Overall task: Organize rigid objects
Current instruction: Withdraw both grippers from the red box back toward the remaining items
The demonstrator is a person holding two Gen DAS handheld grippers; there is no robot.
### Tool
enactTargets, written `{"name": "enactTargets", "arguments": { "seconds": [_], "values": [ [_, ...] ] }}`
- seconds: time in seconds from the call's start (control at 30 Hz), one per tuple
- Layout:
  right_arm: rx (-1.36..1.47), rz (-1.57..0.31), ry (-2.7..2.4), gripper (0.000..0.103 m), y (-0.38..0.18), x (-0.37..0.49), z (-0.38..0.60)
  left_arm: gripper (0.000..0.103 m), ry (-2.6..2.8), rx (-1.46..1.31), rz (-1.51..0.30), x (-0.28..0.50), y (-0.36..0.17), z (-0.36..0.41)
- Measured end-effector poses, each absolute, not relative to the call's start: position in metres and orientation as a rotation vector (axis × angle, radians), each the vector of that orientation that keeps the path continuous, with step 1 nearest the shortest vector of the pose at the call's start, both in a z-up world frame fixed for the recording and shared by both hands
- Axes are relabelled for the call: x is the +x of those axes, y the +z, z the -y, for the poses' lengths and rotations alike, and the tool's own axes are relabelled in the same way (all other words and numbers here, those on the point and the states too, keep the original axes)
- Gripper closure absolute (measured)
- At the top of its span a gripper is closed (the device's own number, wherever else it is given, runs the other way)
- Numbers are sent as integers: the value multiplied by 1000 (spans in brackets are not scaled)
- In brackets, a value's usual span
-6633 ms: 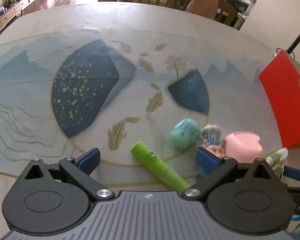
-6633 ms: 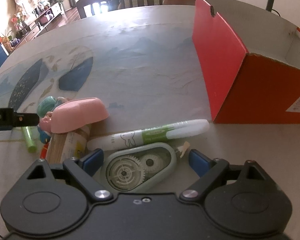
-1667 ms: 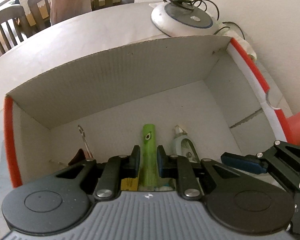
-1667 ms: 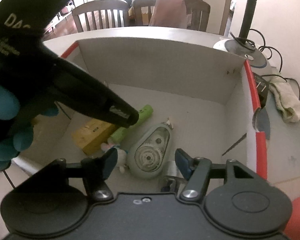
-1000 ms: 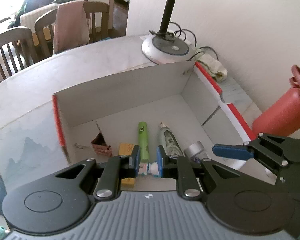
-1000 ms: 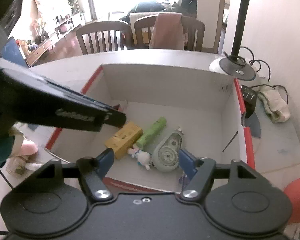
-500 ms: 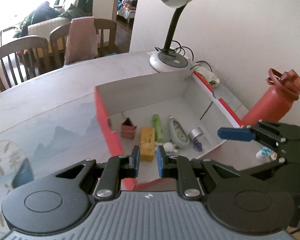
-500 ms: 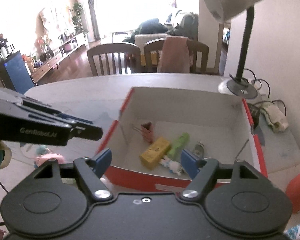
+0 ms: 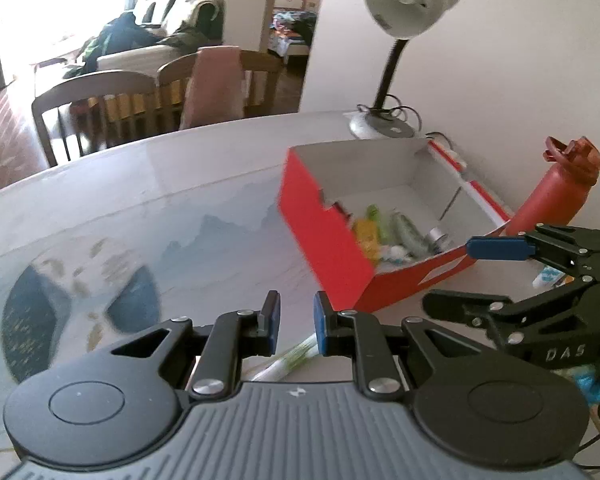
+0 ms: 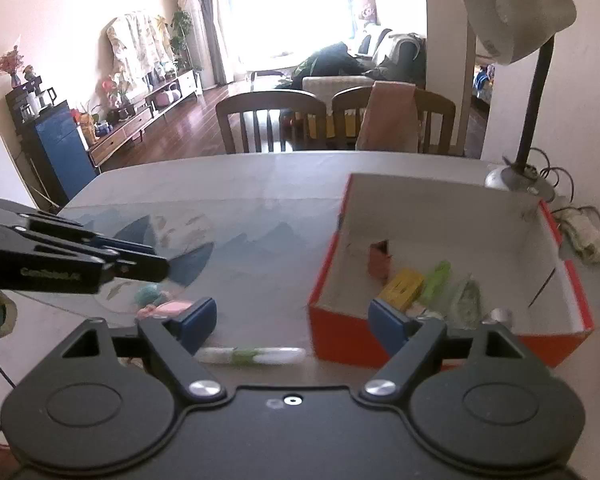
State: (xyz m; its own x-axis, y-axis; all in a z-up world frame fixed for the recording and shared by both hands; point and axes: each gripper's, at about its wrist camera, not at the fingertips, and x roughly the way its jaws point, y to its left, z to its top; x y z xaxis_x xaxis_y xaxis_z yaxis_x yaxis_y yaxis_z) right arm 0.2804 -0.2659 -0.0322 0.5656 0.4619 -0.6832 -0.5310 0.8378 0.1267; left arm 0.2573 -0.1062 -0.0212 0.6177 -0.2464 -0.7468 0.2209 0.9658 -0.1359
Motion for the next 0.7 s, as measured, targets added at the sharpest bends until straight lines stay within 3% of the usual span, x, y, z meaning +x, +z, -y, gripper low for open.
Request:
{"name": "enactTargets", "arguments": {
  "seconds": [0.7],
  "values": [
    [-105, -878, 620, 15, -80, 236, 203, 74, -145, -135, -944, 202, -85, 7]
  ]
}}
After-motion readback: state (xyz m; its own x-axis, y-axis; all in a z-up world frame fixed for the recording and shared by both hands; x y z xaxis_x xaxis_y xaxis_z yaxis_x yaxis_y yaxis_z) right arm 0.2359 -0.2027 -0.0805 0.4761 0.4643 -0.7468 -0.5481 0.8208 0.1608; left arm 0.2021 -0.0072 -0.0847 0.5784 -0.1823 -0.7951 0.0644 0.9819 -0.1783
